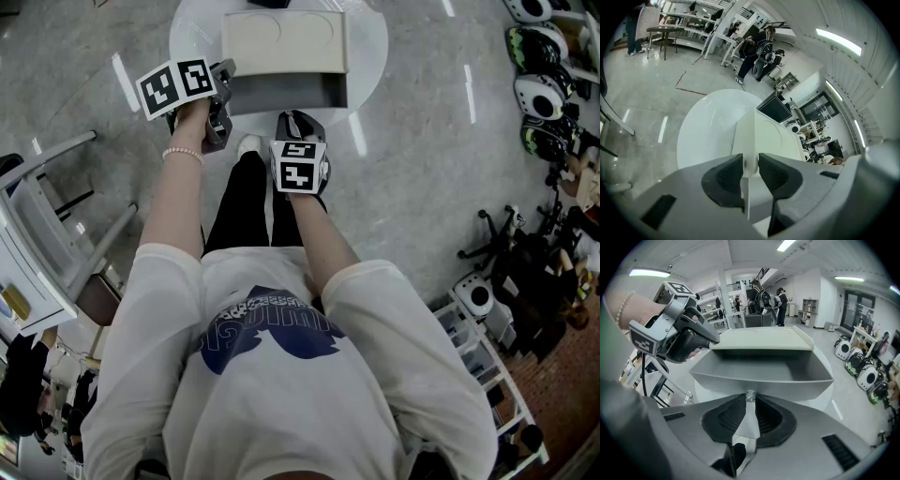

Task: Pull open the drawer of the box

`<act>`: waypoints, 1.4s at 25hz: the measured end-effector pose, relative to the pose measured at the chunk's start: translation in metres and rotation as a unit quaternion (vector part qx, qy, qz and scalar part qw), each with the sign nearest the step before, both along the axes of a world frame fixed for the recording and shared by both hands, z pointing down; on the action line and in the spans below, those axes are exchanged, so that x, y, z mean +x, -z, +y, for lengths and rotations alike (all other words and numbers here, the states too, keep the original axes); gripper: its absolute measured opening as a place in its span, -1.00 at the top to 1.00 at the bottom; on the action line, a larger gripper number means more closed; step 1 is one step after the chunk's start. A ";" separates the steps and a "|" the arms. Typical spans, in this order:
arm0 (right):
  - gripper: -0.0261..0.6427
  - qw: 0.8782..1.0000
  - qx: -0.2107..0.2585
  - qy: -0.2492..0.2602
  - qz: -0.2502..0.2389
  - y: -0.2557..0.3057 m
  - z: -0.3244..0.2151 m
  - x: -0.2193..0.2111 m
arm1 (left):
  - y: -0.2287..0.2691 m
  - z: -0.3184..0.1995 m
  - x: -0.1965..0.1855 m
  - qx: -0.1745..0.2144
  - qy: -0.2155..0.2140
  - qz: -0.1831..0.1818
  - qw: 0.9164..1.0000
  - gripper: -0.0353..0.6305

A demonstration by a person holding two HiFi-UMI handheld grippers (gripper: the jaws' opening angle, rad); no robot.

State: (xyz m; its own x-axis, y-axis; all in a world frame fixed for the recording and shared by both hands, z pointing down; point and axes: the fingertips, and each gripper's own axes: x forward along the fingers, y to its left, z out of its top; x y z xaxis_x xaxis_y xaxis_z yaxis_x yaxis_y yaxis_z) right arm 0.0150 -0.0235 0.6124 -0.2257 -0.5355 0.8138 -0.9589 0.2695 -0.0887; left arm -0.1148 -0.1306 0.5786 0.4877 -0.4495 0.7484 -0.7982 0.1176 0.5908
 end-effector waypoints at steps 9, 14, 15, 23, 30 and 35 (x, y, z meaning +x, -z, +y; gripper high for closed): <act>0.75 1.000 -0.001 0.001 0.002 0.000 -0.001 0.000 | -0.001 0.001 0.002 -0.004 0.002 0.015 1.000 0.59; 0.75 1.000 -0.005 -0.003 0.003 -0.001 0.002 0.002 | -0.001 0.002 0.002 -0.006 0.004 0.019 1.000 0.59; 0.75 1.000 -0.004 -0.001 0.003 -0.001 0.003 0.002 | -0.001 0.002 0.002 -0.006 0.005 0.020 1.000 0.59; 0.75 1.000 -0.002 0.000 0.003 0.000 0.007 0.003 | -0.001 0.002 0.003 -0.005 0.014 0.021 1.000 0.59; 0.75 1.000 -0.015 0.001 0.001 -0.008 0.027 0.008 | -0.003 0.003 0.004 -0.006 0.013 0.021 1.000 0.59; 0.75 1.000 -0.022 0.002 0.004 -0.010 0.039 0.013 | -0.002 0.003 0.004 -0.004 0.012 0.020 1.000 0.59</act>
State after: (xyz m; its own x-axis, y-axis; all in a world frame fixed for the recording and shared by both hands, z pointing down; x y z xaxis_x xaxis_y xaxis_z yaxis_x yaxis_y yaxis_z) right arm 0.0282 0.0154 0.6228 -0.2215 -0.4976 0.8387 -0.9585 0.2695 -0.0932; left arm -0.1106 -0.1279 0.5802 0.5060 -0.4564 0.7319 -0.7709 0.1413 0.6211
